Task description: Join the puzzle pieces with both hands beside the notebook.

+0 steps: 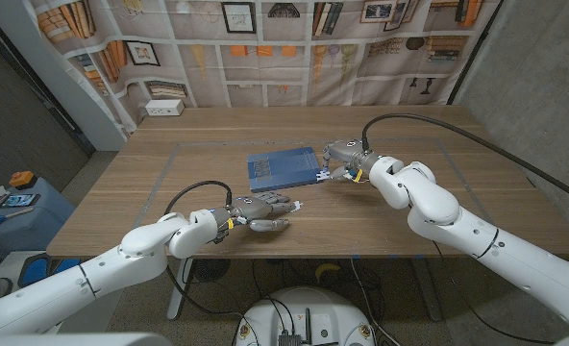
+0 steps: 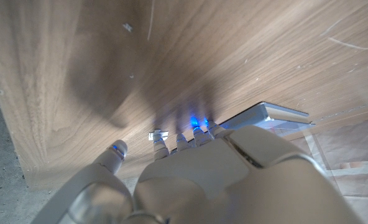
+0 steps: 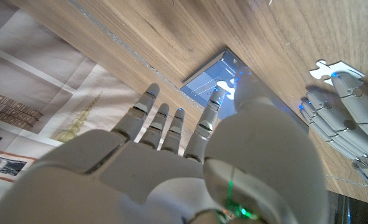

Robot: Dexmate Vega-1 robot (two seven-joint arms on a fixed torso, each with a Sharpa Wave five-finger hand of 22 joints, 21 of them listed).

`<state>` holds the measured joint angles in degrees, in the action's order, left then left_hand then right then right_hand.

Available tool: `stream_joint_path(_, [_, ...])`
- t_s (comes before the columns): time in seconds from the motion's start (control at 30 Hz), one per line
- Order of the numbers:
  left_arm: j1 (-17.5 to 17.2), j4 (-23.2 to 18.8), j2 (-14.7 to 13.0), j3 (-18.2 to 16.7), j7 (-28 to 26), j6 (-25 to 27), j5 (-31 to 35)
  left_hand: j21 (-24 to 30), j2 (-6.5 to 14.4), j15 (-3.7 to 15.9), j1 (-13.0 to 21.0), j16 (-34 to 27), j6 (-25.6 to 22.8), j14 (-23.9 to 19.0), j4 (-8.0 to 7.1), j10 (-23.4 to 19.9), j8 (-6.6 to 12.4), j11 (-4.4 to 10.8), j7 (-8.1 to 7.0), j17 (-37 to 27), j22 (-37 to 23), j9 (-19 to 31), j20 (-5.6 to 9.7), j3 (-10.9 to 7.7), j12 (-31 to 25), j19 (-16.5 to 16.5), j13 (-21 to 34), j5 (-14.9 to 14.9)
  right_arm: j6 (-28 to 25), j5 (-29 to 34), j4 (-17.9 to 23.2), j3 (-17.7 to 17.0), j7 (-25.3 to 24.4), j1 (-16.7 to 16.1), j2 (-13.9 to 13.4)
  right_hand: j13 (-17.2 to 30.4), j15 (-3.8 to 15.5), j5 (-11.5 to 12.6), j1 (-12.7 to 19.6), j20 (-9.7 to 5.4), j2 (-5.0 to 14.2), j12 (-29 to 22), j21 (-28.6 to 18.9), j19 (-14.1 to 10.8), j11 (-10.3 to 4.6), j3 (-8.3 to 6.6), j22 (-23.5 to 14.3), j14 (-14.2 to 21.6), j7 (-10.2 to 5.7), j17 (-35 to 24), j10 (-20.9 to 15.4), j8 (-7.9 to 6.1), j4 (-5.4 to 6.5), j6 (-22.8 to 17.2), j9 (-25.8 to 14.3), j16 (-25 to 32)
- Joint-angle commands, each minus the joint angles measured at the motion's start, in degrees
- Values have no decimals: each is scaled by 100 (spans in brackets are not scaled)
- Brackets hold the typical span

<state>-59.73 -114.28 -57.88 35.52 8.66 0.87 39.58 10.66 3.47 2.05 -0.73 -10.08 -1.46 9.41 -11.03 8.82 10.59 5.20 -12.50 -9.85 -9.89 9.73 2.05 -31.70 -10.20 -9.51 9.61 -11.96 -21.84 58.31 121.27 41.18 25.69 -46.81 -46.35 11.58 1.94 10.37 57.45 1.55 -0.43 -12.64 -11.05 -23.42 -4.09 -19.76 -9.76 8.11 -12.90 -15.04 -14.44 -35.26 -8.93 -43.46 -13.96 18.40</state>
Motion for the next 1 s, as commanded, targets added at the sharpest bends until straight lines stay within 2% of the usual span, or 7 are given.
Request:
stream_joint_path(0.03, [46,-11,40,64,67,74,59,51,685,485,14,-25,-69,366,31,4,25,-49,-9,-20,-13,18,727,-13,-60,-31,18,-31,-120,189,38,52,136,-97,68,14,5,-8,-28,10,18,23,-11,-31,-2,18,-6,72,14,-19,-60,-15,8,-3,-15,42])
stream_joint_path(0.53, [91,-12,89,140,104,146,189,49,678,438,16,-26,-177,357,36,30,38,-107,-7,-19,-12,18,707,-16,-52,-39,19,-31,-359,505,15,141,256,-240,227,14,-12,-6,-23,25,27,18,-14,-41,-5,30,-7,112,14,-22,-99,-14,3,-17,-10,55])
stream_joint_path(1.0, [151,-43,160,220,217,243,308,44,667,421,16,-19,-236,372,40,64,29,-123,-9,-19,-11,17,700,-17,-44,-55,20,-29,-545,608,81,106,393,-352,259,14,-38,-8,-24,71,31,20,-7,-21,18,43,-8,108,15,-25,-115,-5,1,-11,-6,50])
